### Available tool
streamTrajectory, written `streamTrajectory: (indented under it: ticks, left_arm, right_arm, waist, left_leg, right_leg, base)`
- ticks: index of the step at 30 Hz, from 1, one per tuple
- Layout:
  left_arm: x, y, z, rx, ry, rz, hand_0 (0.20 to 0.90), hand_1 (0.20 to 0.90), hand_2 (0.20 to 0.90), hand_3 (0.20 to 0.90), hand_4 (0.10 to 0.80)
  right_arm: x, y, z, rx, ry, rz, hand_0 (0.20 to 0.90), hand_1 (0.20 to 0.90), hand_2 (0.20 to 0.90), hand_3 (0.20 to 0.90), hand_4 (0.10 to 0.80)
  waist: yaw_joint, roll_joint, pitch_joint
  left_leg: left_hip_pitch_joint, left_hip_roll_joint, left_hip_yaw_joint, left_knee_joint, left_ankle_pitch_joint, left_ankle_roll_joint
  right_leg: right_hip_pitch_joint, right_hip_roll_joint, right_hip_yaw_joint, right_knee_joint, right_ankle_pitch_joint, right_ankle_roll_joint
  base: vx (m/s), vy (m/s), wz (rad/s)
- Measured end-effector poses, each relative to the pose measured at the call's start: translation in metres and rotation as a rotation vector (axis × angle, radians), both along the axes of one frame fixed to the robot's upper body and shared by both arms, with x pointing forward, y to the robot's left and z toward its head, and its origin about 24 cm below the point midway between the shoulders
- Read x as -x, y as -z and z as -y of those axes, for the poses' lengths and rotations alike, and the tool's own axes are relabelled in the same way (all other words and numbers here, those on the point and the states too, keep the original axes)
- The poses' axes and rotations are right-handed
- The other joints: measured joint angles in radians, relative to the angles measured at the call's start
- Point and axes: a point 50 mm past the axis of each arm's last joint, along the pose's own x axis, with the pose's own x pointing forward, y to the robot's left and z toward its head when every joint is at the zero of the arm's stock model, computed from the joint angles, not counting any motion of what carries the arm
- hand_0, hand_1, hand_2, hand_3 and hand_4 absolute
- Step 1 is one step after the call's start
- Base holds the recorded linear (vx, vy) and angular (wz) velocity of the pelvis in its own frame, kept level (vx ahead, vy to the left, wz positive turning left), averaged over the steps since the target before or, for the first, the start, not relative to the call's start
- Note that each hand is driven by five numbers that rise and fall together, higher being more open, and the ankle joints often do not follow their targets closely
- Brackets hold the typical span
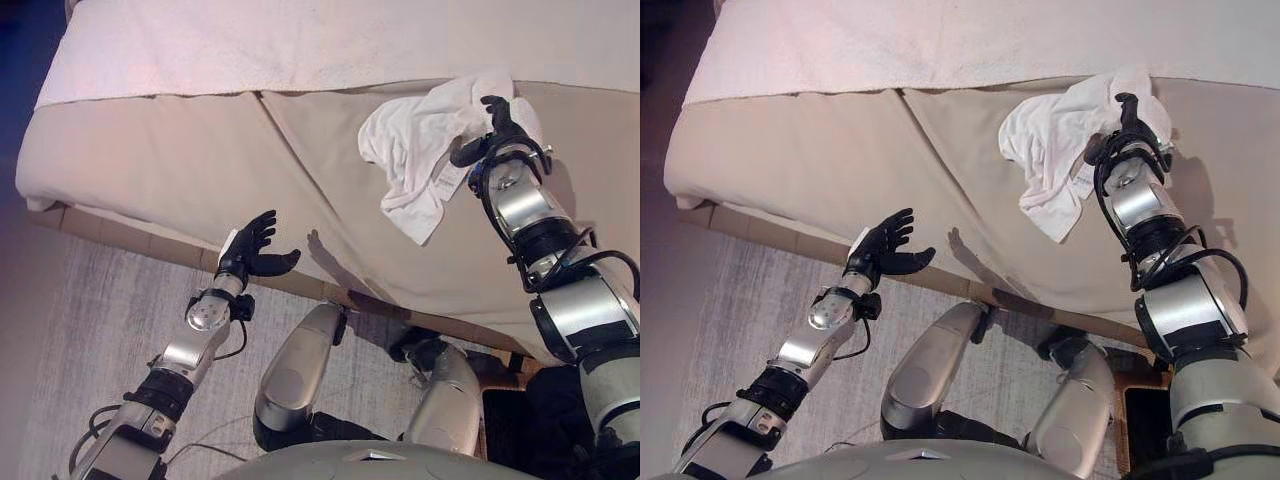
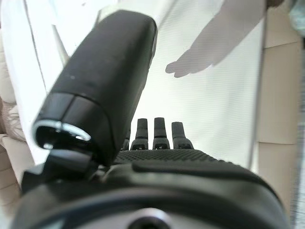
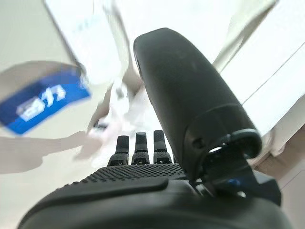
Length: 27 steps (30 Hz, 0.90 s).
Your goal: Pick up the clothes from the bed and place them into the basket
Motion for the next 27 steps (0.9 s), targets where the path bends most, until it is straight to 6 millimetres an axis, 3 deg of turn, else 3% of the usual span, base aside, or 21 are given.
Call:
streamTrajectory:
  ticks: [5, 6, 7, 8, 12, 20, 22, 23, 24, 25, 26, 27]
  left_arm:
    - [0.005, -0.005, 0.0, 0.005, -0.006, 0.035, 0.9, 0.9, 0.9, 0.9, 0.8]
    - [0.006, -0.01, -0.001, 0.004, -0.001, 0.057, 0.9, 0.9, 0.9, 0.9, 0.8]
    - [0.005, -0.016, 0.0, 0.005, 0.004, 0.09, 0.9, 0.9, 0.9, 0.9, 0.8]
    - [0.007, -0.019, 0.0, 0.014, -0.001, 0.111, 0.9, 0.9, 0.9, 0.9, 0.8]
    - [0.013, -0.015, -0.002, 0.031, -0.014, 0.1, 0.9, 0.9, 0.9, 0.9, 0.8]
    - [0.013, -0.021, -0.005, 0.053, -0.033, 0.135, 0.9, 0.9, 0.9, 0.9, 0.8]
    - [0.012, -0.023, -0.004, 0.065, -0.032, 0.144, 0.9, 0.9, 0.9, 0.9, 0.8]
    - [0.012, -0.025, -0.004, 0.068, -0.031, 0.157, 0.9, 0.9, 0.9, 0.9, 0.8]
    - [0.012, -0.025, -0.004, 0.067, -0.028, 0.159, 0.9, 0.9, 0.9, 0.9, 0.8]
    - [0.013, -0.024, -0.004, 0.067, -0.027, 0.154, 0.9, 0.9, 0.9, 0.9, 0.8]
    - [0.014, -0.024, -0.004, 0.067, -0.025, 0.152, 0.9, 0.9, 0.9, 0.9, 0.8]
    - [0.014, -0.024, -0.003, 0.068, -0.023, 0.152, 0.9, 0.9, 0.9, 0.9, 0.8]
  right_arm:
    - [0.0, 0.001, -0.001, 0.006, 0.012, -0.017, 0.9, 0.9, 0.9, 0.9, 0.8]
    - [0.0, 0.001, 0.001, 0.009, 0.026, -0.025, 0.9, 0.9, 0.9, 0.9, 0.8]
    - [-0.001, -0.002, 0.002, 0.01, 0.04, -0.028, 0.9, 0.9, 0.9, 0.9, 0.8]
    - [-0.003, -0.007, 0.0, 0.011, 0.039, -0.022, 0.9, 0.9, 0.9, 0.9, 0.8]
    - [-0.003, 0.002, 0.003, 0.045, 0.065, -0.074, 0.9, 0.9, 0.9, 0.9, 0.8]
    - [-0.009, -0.02, 0.012, 0.078, 0.109, -0.067, 0.9, 0.9, 0.9, 0.9, 0.8]
    - [-0.008, -0.025, 0.016, 0.085, 0.117, -0.059, 0.9, 0.9, 0.9, 0.9, 0.8]
    - [-0.008, -0.029, 0.018, 0.095, 0.121, -0.051, 0.82, 0.82, 0.82, 0.807, 0.707]
    - [-0.009, -0.033, 0.017, 0.108, 0.118, -0.046, 0.672, 0.672, 0.672, 0.634, 0.534]
    - [-0.009, -0.035, 0.016, 0.112, 0.112, -0.045, 0.573, 0.573, 0.573, 0.518, 0.418]
    - [-0.009, -0.036, 0.016, 0.112, 0.11, -0.045, 0.305, 0.305, 0.305, 0.205, 0.105]
    - [-0.009, -0.037, 0.016, 0.116, 0.11, -0.043, 0.3, 0.3, 0.3, 0.2, 0.1]
  waist:
    - [0.006, 0.001, 0.0]
    - [0.005, 0.0, 0.0]
    - [0.008, -0.008, 0.001]
    - [0.016, 0.005, 0.002]
    - [0.037, 0.005, 0.002]
    - [0.037, 0.006, 0.002]
    - [0.027, 0.006, 0.002]
    - [0.026, 0.007, 0.001]
    - [0.03, 0.007, 0.001]
    - [0.029, 0.007, 0.001]
    - [0.027, 0.007, 0.001]
    - [0.026, 0.007, 0.001]
  left_leg:
    - [-0.127, 0.014, -0.01, 0.103, -0.021, 0.012]
    - [-0.162, 0.013, -0.001, 0.137, -0.021, 0.011]
    - [-0.196, 0.001, 0.01, 0.165, -0.024, 0.007]
    - [-0.229, 0.001, 0.007, 0.181, -0.024, 0.006]
    - [-0.279, 0.002, -0.003, 0.196, -0.024, 0.006]
    - [-0.355, -0.006, 0.006, 0.256, -0.026, 0.004]
    - [-0.371, -0.02, 0.006, 0.288, -0.038, 0.012]
    - [-0.382, -0.02, 0.007, 0.29, -0.038, 0.011]
    - [-0.389, -0.018, 0.007, 0.294, -0.038, 0.011]
    - [-0.395, -0.017, 0.007, 0.299, -0.039, 0.012]
    - [-0.397, -0.019, 0.008, 0.302, -0.038, 0.012]
    - [-0.399, -0.018, 0.008, 0.303, -0.038, 0.012]
  right_leg:
    - [-0.102, -0.016, 0.011, 0.146, -0.025, 0.009]
    - [-0.108, -0.015, 0.022, 0.246, -0.081, -0.013]
    - [-0.102, -0.009, 0.036, 0.229, -0.183, -0.021]
    - [-0.137, 0.0, 0.039, 0.238, -0.193, -0.023]
    - [-0.181, 0.001, 0.034, 0.253, -0.193, -0.023]
    - [-0.254, -0.01, 0.062, 0.312, -0.193, -0.023]
    - [-0.276, -0.017, 0.088, 0.338, -0.193, -0.023]
    - [-0.286, -0.019, 0.093, 0.335, -0.193, -0.023]
    - [-0.293, -0.016, 0.089, 0.334, -0.193, -0.023]
    - [-0.297, -0.013, 0.089, 0.339, -0.193, -0.023]
    - [-0.3, -0.014, 0.091, 0.342, -0.193, -0.023]
    - [-0.306, -0.014, 0.096, 0.344, -0.193, -0.023]
  base:
    - [-0.03, 0.045, 0.14]
    - [-0.037, 0.061, 0.46]
    - [-0.027, 0.053, 0.37]
    - [-0.026, 0.044, 0.11]
    - [-0.04, 0.037, 0.01]
    - [-0.027, -0.006, -0.02]
    - [-0.012, -0.009, 0.09]
    - [-0.014, -0.019, 0.09]
    - [-0.023, -0.025, -0.05]
    - [-0.025, -0.021, -0.1]
    - [-0.031, -0.011, -0.04]
    - [0.0, 0.0, 0.0]
